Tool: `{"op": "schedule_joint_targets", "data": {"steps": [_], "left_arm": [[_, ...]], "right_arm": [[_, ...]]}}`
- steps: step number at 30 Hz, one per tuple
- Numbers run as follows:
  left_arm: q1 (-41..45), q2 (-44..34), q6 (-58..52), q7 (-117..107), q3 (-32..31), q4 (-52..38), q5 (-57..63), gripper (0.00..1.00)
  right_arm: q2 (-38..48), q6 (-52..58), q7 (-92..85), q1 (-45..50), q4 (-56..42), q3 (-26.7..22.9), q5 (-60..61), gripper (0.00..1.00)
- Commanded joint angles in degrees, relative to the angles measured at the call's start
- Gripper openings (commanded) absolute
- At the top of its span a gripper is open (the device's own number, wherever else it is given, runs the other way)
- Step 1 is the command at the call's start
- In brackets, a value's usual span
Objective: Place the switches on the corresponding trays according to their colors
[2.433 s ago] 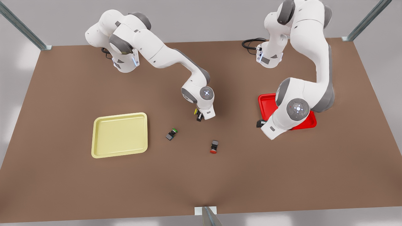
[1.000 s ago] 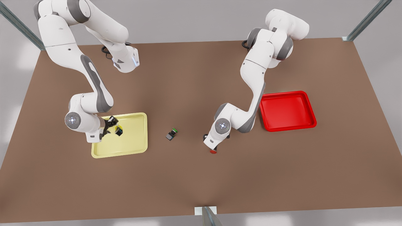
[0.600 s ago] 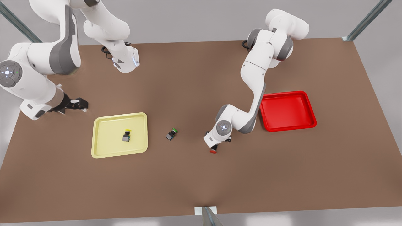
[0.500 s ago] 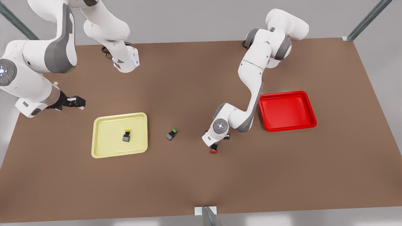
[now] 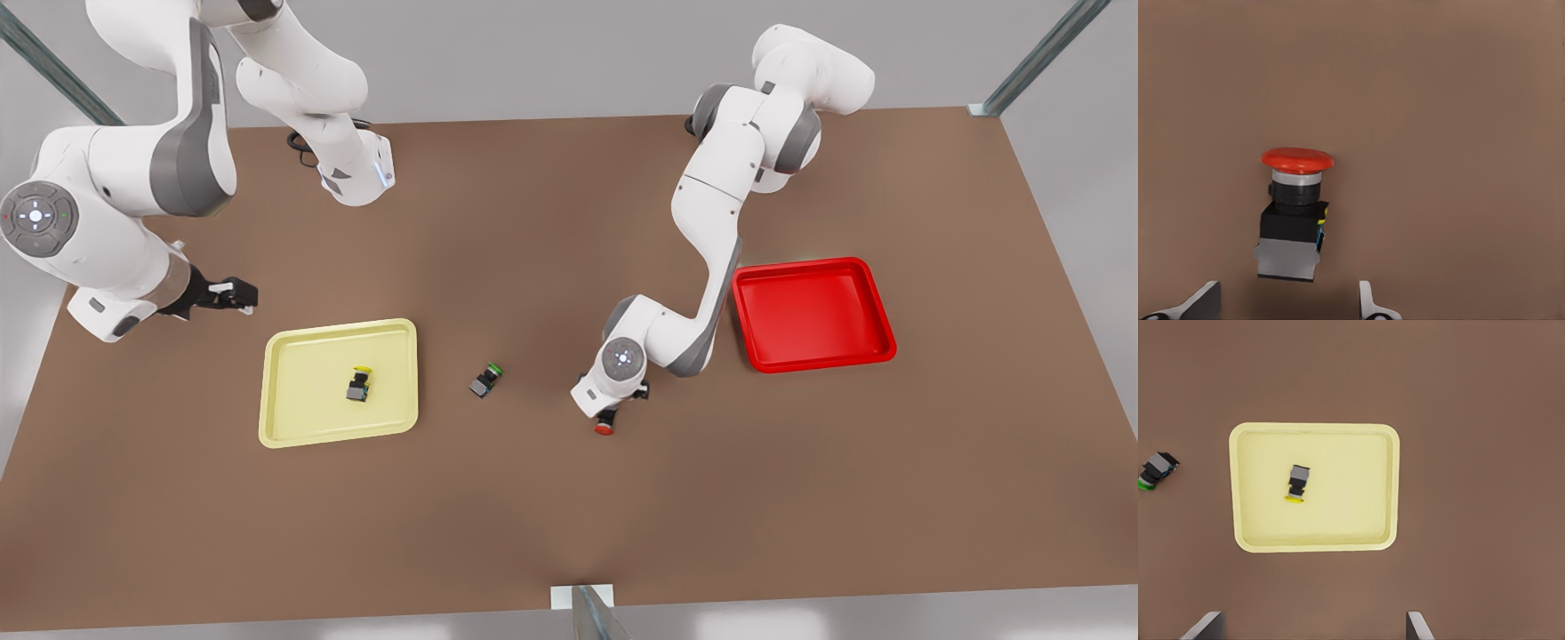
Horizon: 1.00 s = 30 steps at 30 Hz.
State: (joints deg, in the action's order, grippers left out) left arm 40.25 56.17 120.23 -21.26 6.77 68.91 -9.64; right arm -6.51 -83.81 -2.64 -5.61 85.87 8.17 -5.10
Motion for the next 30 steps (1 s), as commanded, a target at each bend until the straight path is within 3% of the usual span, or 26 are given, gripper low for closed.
{"op": "schedule_joint_targets", "data": {"steps": [1,10,12,16,25,30], "left_arm": [[0.0,0.0,0.4,0.0,0.0,0.0,-0.5,1.0],[0.1,1.1,3.4,0.6,0.0,-0.1,-1.4,0.99],[0.0,1.0,3.3,3.6,0.1,0.1,-1.2,0.69],[0.0,1.1,2.9,5.6,0.2,0.3,-1.1,0.53],[0.4,0.7,2.0,5.8,1.4,0.4,-0.8,0.52],[0.6,0.7,2.0,5.1,1.4,0.4,-0.8,0.46]], "right_arm": [[0.0,0.1,0.0,0.0,0.0,0.0,0.0,1.0],[-0.1,0.0,0.0,0.1,0.0,0.1,0.0,1.0],[-0.3,0.0,0.0,0.1,0.0,0.1,0.0,1.0],[-0.3,-0.4,0.0,0.1,0.1,0.0,0.0,1.0],[-0.3,-0.5,0.0,0.1,0.1,0.0,0.0,1.0],[-0.3,-0.5,0.0,0.1,0.1,0.0,0.0,1.0]]}}
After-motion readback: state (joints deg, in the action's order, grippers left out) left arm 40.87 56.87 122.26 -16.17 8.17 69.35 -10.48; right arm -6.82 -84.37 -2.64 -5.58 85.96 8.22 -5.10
